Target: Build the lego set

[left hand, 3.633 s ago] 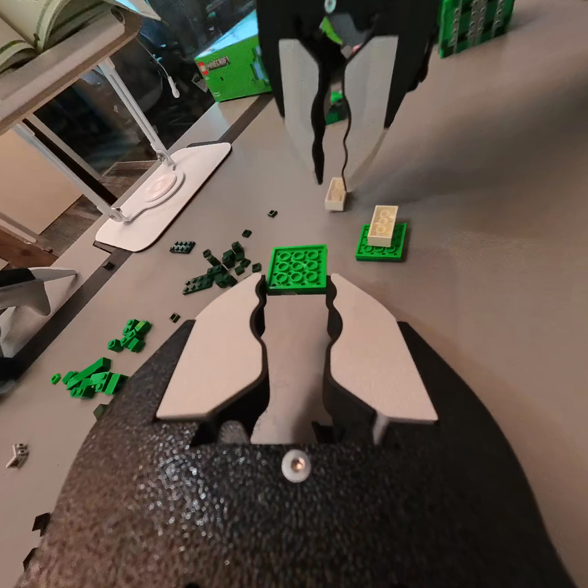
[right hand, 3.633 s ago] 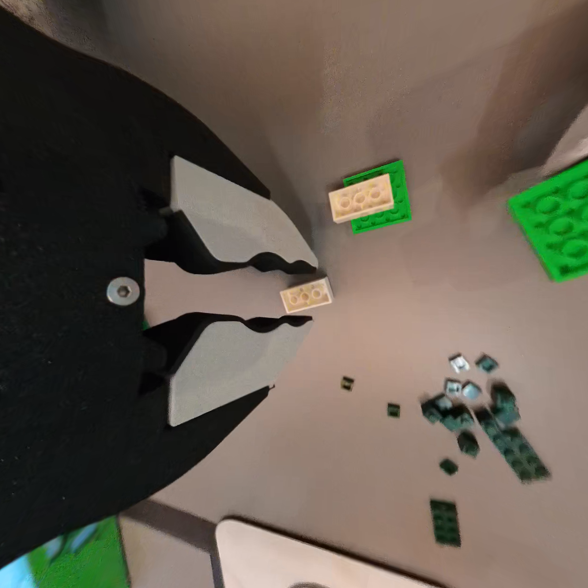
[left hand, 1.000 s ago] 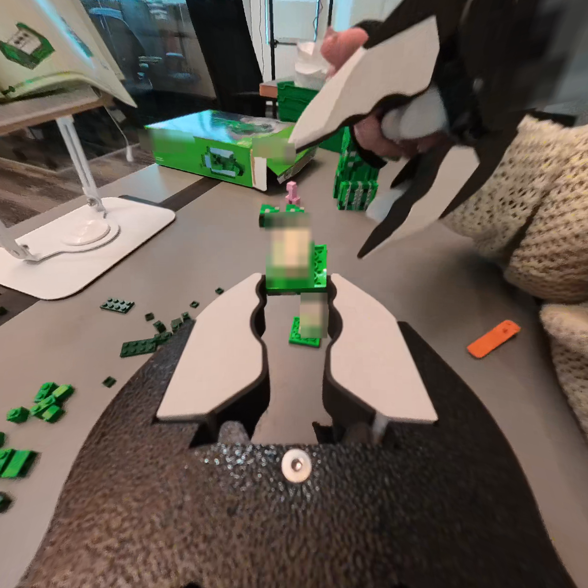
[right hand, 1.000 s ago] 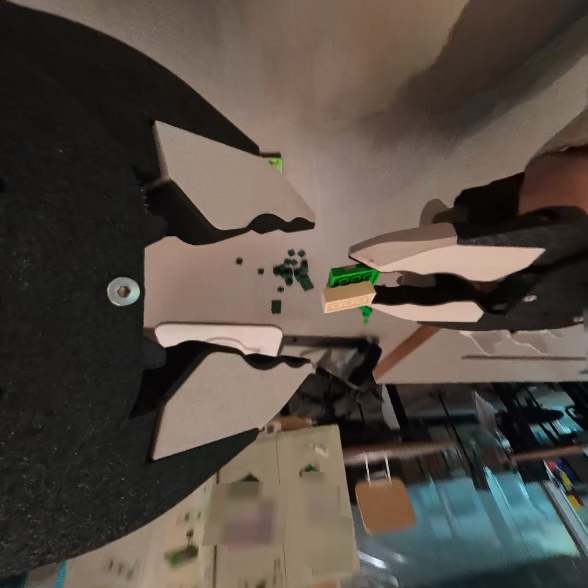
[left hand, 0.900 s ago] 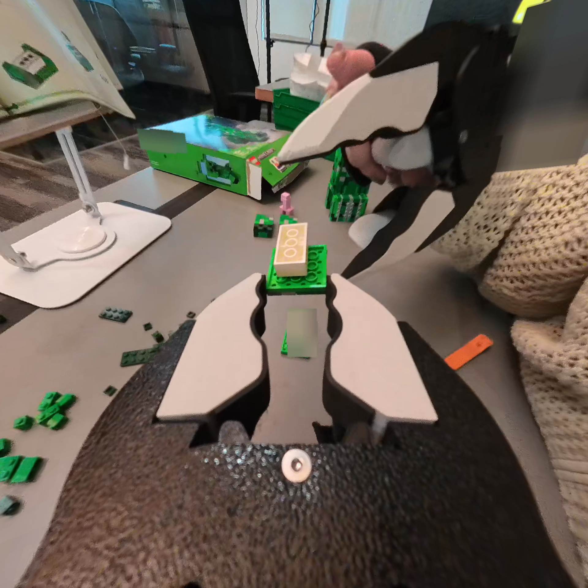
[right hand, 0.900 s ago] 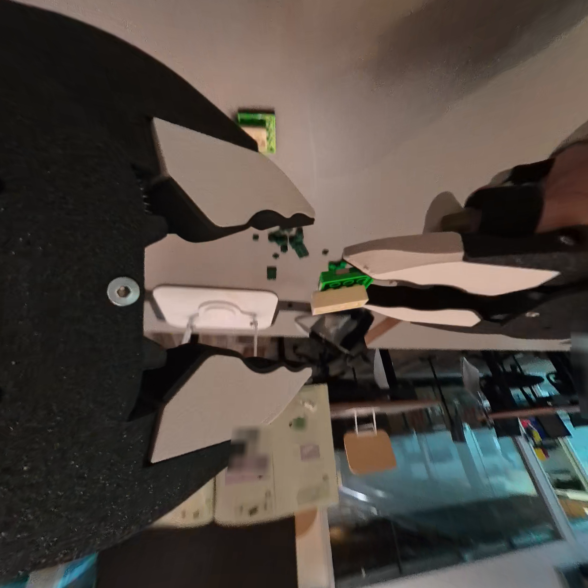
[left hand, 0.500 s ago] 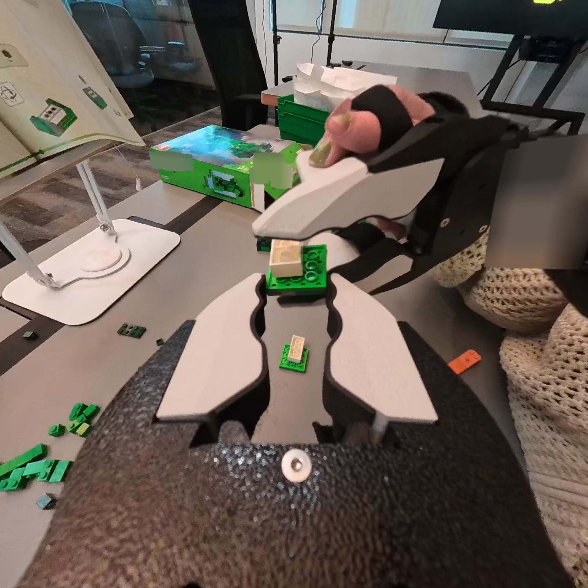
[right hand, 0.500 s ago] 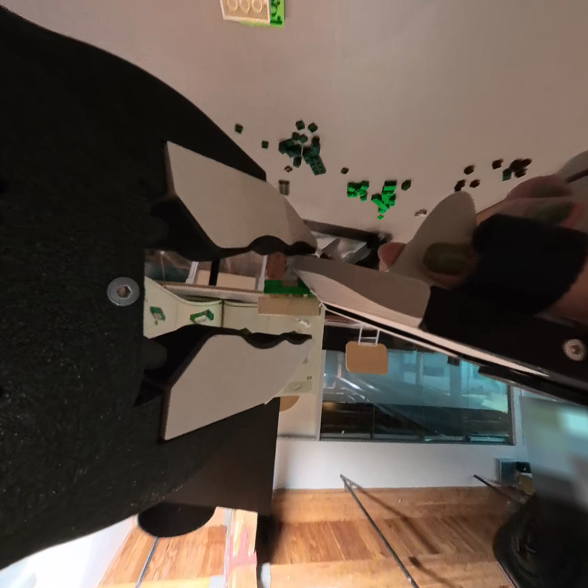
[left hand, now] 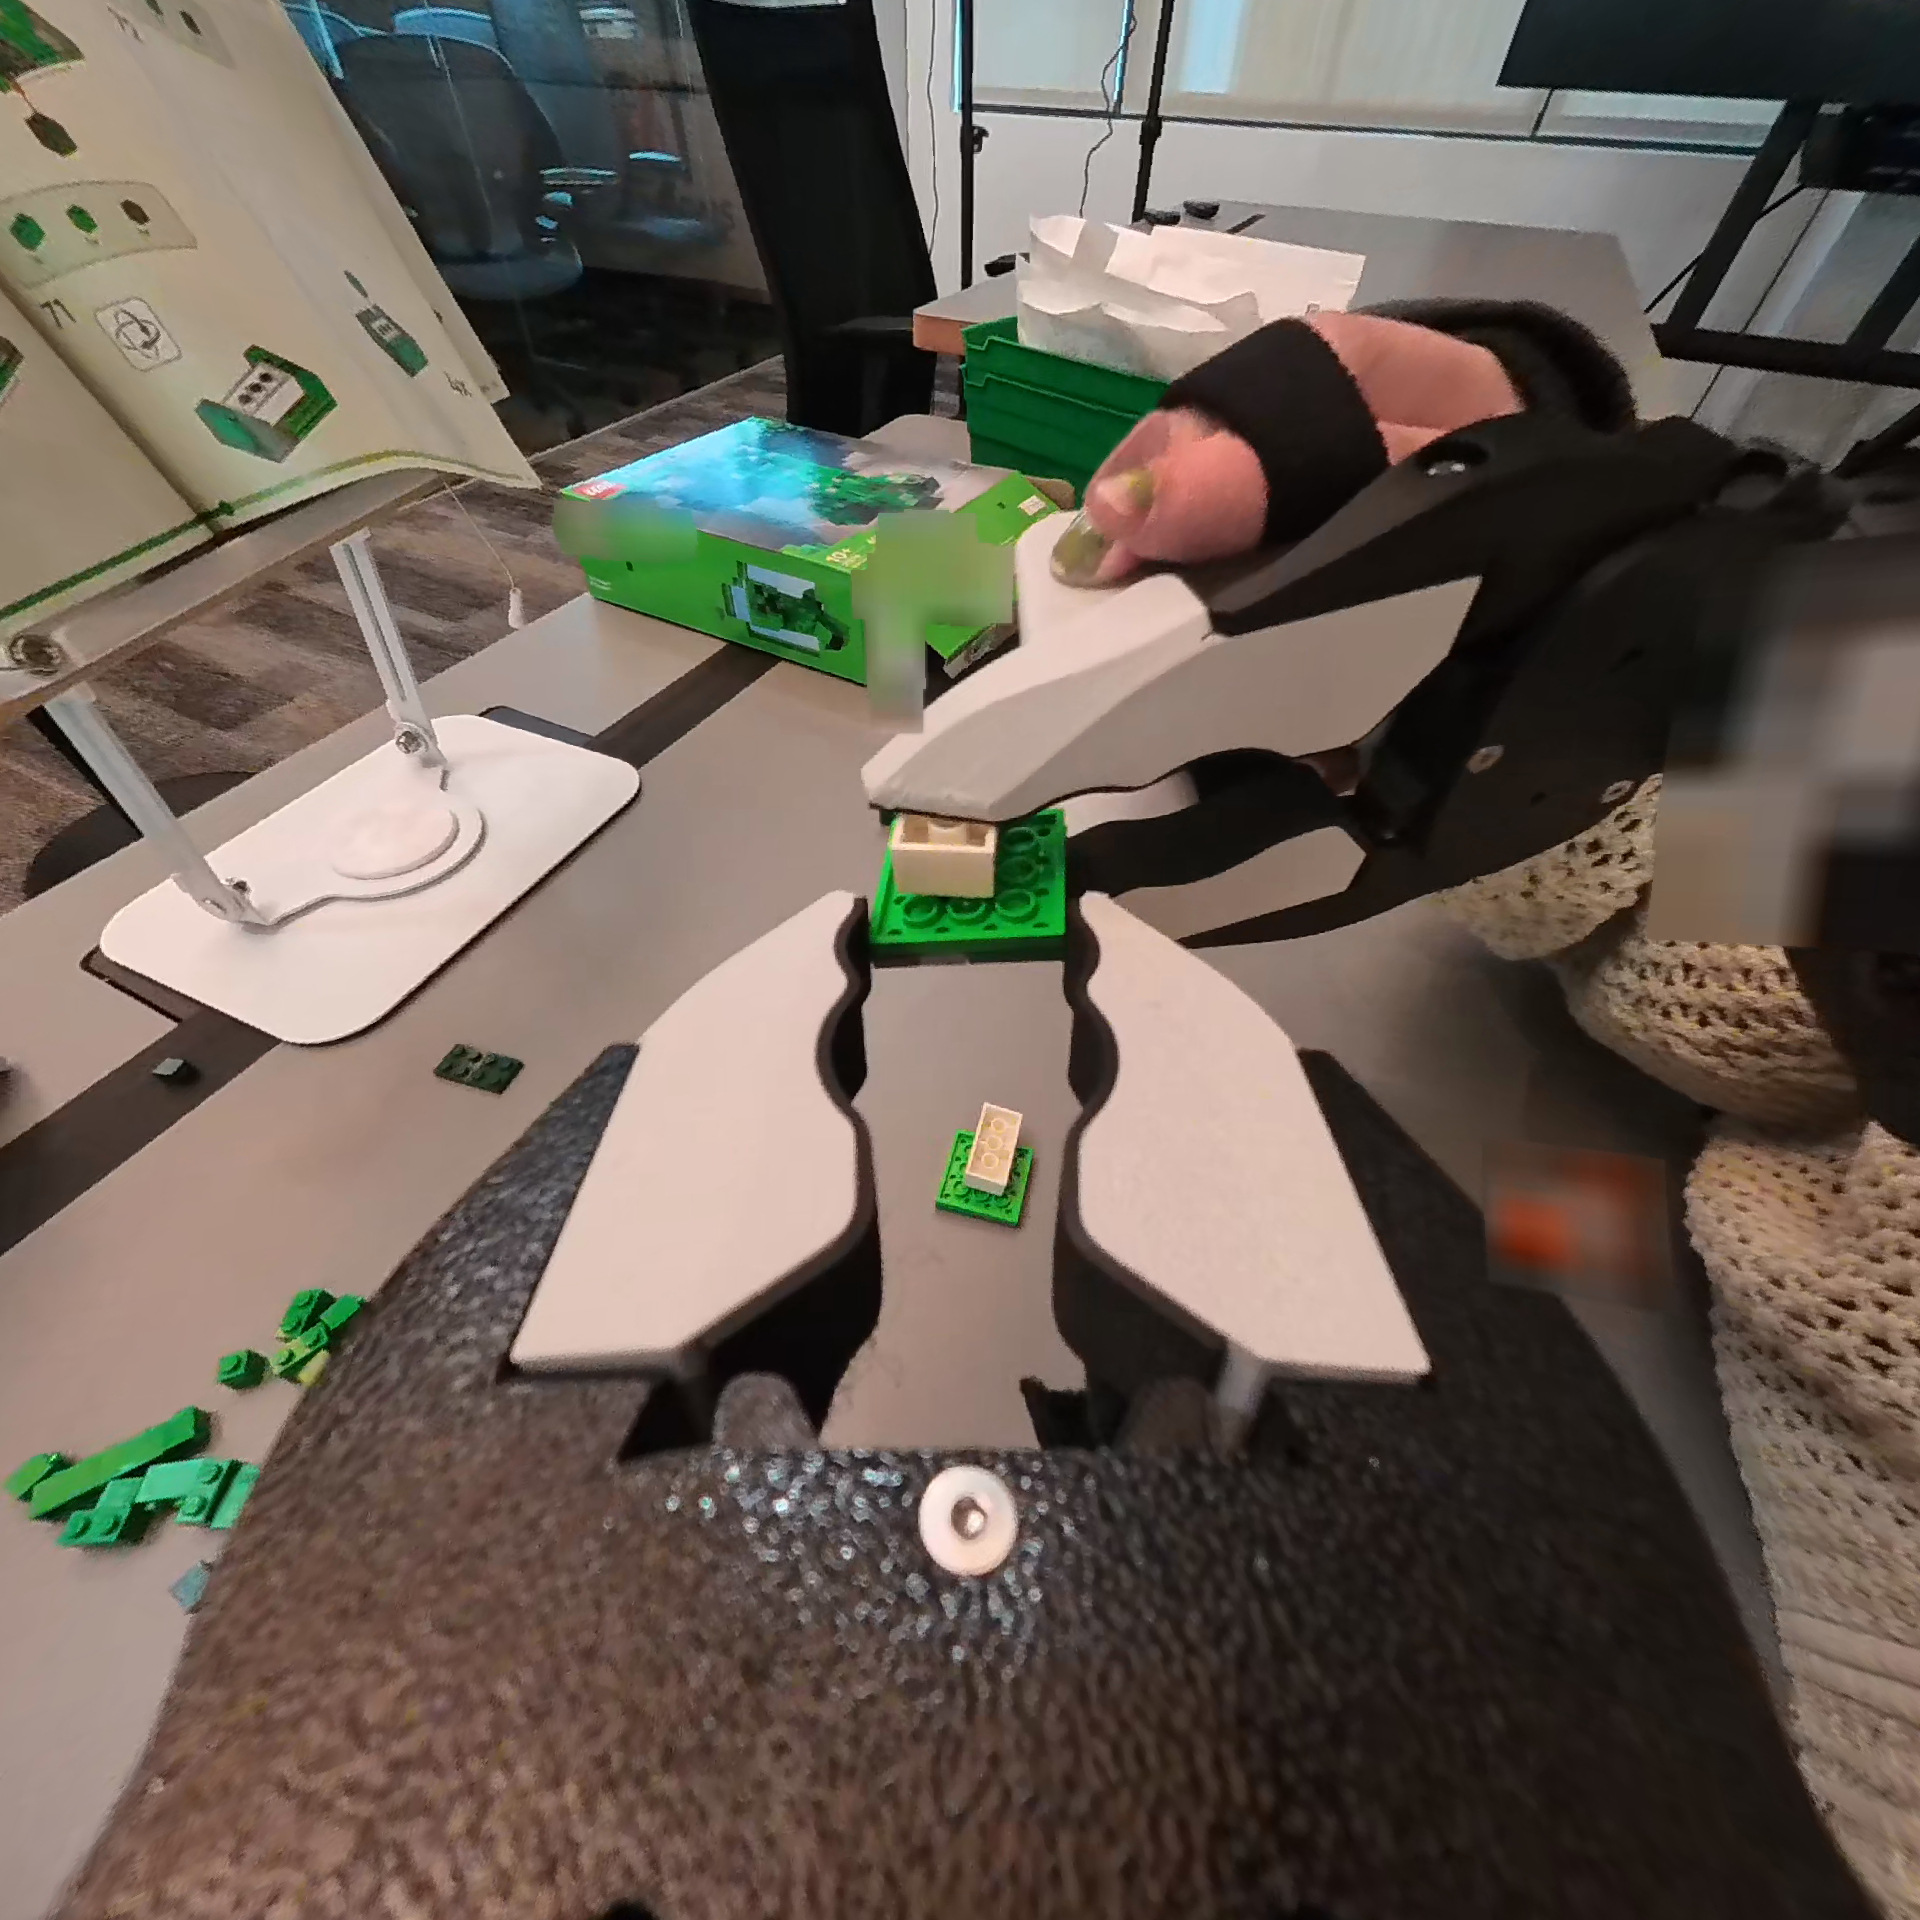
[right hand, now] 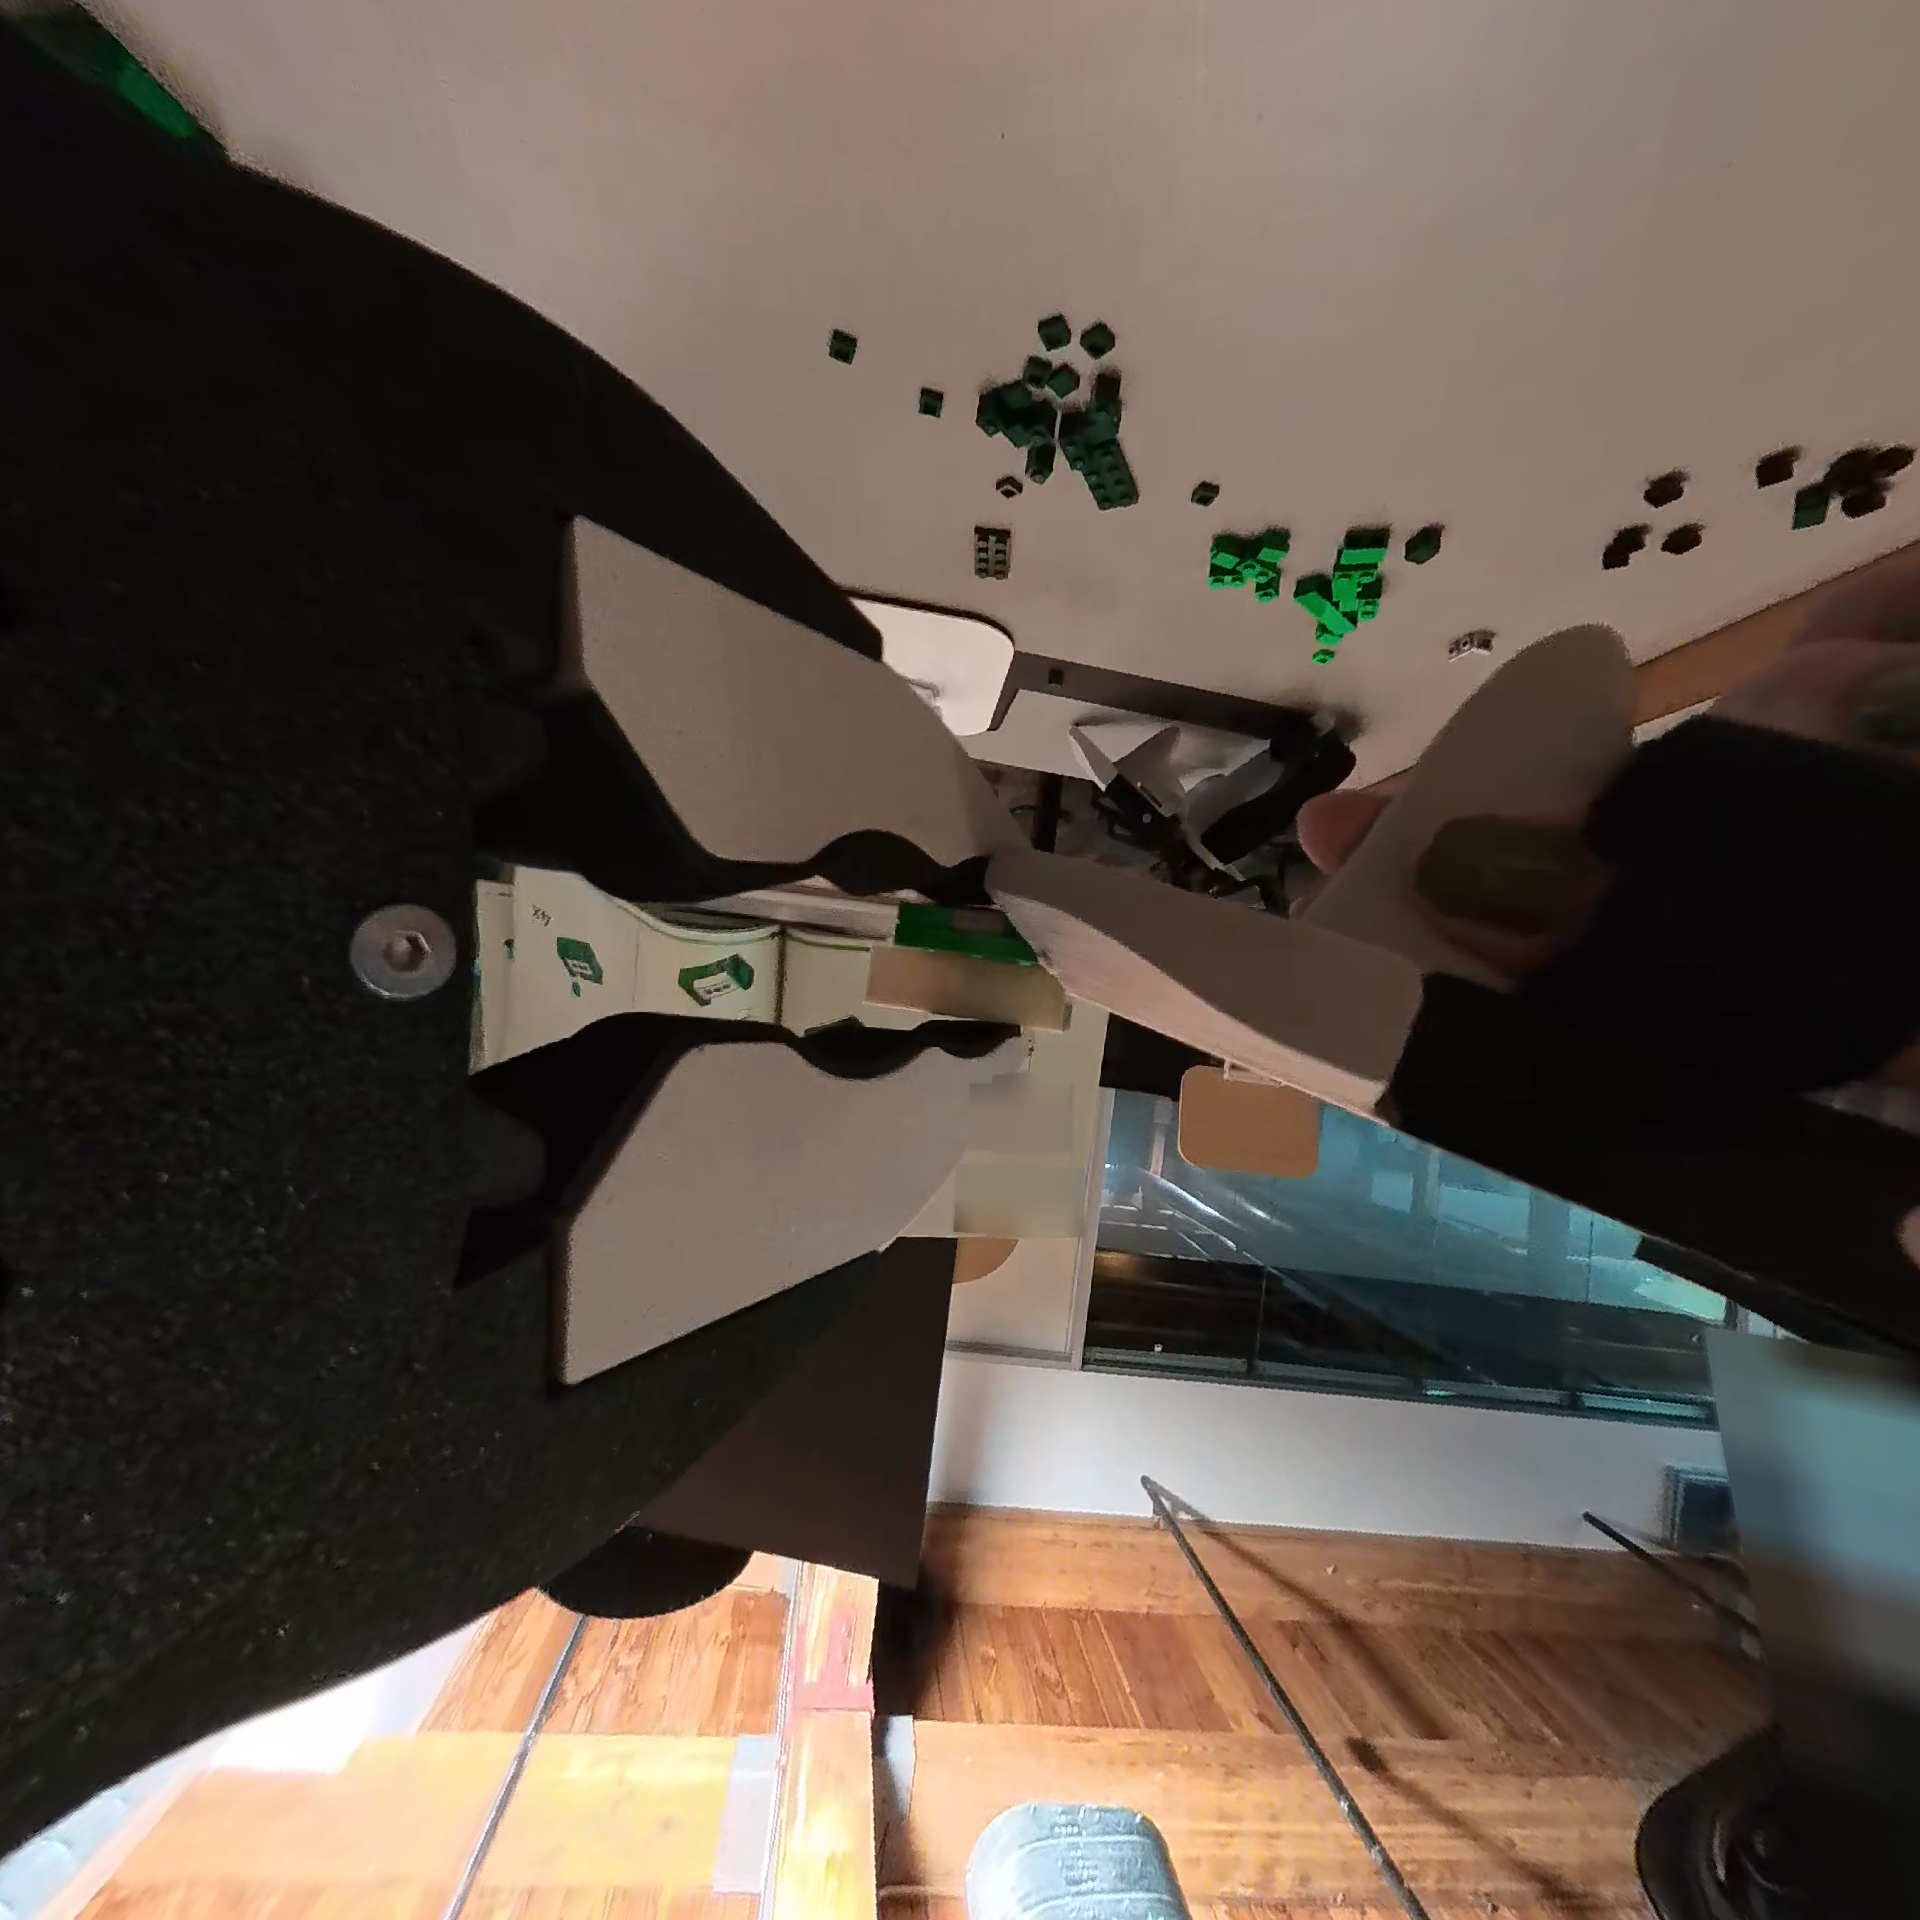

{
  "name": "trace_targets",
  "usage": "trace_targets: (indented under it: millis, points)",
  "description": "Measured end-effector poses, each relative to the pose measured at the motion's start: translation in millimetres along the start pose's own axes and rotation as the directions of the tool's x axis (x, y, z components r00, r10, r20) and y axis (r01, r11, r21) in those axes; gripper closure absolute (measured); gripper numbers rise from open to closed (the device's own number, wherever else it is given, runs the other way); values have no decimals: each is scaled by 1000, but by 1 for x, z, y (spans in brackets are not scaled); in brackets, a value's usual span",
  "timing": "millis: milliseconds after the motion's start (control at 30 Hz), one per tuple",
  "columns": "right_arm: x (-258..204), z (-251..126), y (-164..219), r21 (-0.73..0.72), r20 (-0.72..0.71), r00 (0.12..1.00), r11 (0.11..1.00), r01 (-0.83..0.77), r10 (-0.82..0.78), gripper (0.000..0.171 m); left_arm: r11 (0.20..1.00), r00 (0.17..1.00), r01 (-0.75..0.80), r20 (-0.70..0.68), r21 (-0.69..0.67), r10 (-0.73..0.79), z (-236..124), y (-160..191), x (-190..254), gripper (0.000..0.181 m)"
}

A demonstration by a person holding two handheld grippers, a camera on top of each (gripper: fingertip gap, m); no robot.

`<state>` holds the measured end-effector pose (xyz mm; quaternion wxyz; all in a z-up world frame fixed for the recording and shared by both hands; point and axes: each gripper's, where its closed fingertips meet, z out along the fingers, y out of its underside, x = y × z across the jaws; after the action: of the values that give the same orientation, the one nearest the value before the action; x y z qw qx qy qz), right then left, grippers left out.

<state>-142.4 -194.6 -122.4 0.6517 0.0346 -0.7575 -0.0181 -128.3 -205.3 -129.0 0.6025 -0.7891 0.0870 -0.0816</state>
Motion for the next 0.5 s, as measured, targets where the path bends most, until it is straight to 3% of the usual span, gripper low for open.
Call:
trace_targets:
  millis: [33,233,333,433,500]
  points:
    - [1,0,0,-4,-7,1000,1000,-2,2,151,1000,1000,3,-1,7,-3,0,-1,0,146]
    - [2,-1,-1,18,34,997,997,-76,75,151,998,1000,-18,4,56,18,-2,-5,2,146]
    - [-3,-1,1,23,116,986,992,-126,123,151,967,961,-248,141,59,238,-7,-11,-2,136]
    - [-10,-2,2,28,221,958,980,-195,184,151,851,829,-525,215,-15,516,-11,-12,4,136]
    - [-11,-4,0,40,264,942,973,-226,207,151,784,759,-619,224,-44,611,-10,-12,9,139]
